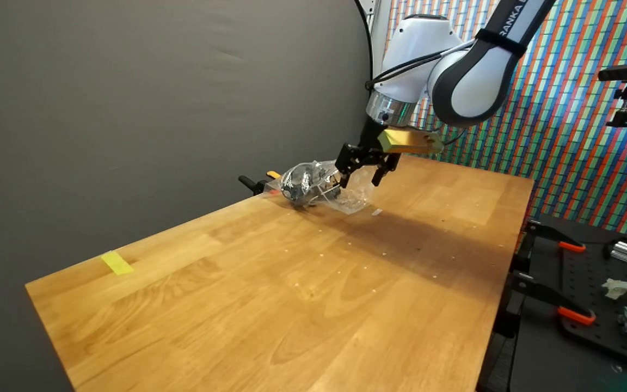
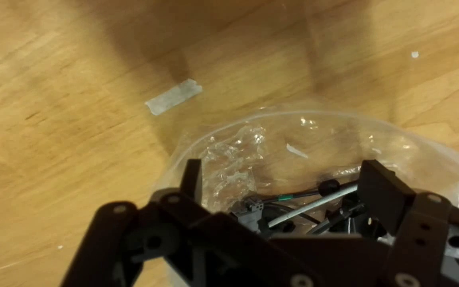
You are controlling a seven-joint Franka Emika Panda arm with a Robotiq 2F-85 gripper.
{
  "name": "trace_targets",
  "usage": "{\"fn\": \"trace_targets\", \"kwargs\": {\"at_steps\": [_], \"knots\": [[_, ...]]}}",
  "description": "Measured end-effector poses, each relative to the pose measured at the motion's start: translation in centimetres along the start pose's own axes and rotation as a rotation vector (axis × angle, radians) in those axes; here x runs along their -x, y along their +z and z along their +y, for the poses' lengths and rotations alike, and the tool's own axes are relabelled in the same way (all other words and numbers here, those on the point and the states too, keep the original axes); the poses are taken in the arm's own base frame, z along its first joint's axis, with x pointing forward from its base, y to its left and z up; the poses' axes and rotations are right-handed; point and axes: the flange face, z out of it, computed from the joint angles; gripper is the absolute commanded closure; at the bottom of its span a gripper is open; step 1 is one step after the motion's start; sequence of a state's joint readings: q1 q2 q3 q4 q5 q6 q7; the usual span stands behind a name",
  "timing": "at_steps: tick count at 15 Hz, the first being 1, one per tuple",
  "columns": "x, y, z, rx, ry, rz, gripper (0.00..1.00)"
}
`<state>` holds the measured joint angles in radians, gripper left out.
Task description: Remove the object from the plastic bag and place it on the table
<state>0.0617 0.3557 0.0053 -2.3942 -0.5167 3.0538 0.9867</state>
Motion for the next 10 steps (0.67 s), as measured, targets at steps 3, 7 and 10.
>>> {"fn": "trace_targets", "kwargs": {"at_steps": [3, 7, 10], "knots": [[-2.1, 1.7, 0.0, -0.040, 0.082, 0.018, 0.00], [-4.7, 2.8, -0.2, -0.086, 0.163, 0.056, 0.00], [-5.8, 3.8, 0.0, -0.100, 0.236, 0.044, 0.00]]}}
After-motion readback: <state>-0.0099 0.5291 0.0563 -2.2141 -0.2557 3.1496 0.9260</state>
